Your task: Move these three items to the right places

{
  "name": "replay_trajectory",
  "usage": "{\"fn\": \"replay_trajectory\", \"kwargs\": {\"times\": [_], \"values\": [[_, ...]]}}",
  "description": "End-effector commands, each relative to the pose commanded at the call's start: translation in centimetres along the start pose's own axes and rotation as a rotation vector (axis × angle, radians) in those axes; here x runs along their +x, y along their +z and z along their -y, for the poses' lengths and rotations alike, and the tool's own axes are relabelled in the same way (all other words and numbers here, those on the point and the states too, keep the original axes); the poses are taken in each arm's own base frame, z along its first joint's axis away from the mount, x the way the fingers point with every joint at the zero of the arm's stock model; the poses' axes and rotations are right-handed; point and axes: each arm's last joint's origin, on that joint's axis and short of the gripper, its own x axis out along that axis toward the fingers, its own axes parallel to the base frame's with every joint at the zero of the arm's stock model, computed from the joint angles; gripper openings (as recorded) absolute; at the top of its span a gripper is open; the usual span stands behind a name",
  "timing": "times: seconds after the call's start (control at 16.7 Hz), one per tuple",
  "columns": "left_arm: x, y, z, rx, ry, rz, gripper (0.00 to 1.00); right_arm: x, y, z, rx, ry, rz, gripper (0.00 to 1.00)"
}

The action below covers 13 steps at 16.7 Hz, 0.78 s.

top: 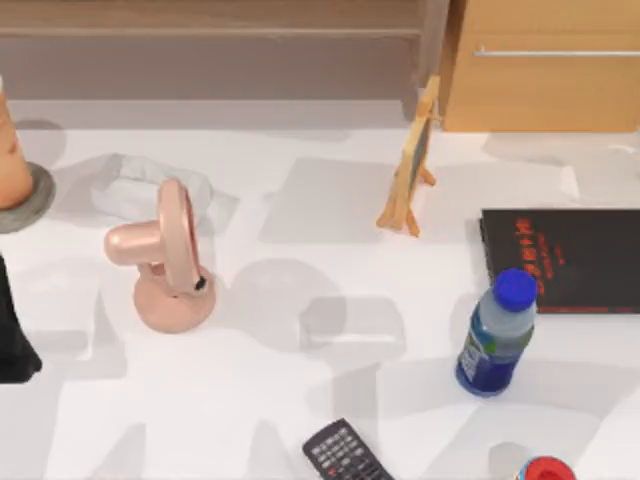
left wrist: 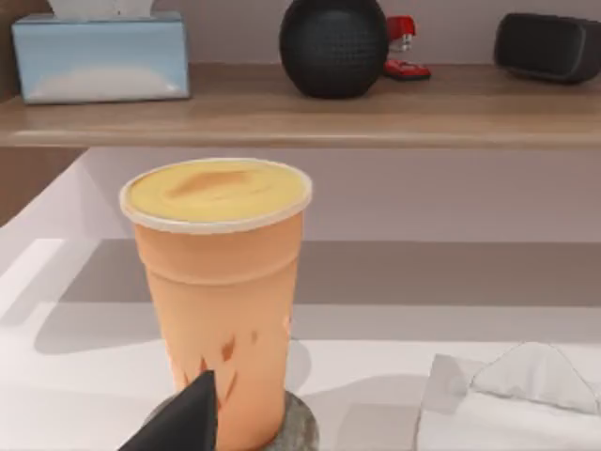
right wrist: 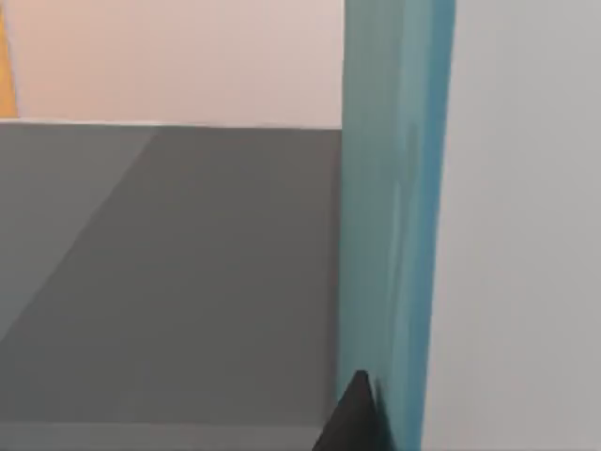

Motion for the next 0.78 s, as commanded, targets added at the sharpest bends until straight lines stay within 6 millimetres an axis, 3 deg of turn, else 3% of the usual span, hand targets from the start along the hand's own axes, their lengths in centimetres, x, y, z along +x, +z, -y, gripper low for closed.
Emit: {"fn": "replay_trajectory", "kwargs": {"times": [0.24,0.42,0.6,0.78], "values": [[0.0,0.0,0.0,0.0,0.0,0.0,1.0,0.2,-0.1,-0.2,0.001,0.005,0.0,0.0],[0.0,0.0,0.0,0.0,0.0,0.0,1.0,-1.0,1.4,-0.4,0.041,-0.026,0.025,0.0],[0.0,0.0,0.0,0.0,0.0,0.0,1.0,-3.3,5.3,-2.3,0.13,-0.061,0.117,0.0],[0.0,0.0,0.0,0.0,0.0,0.0,1.0,-6.4,10.1,-6.1,0.275,-0.055,0.261,0.0]]}}
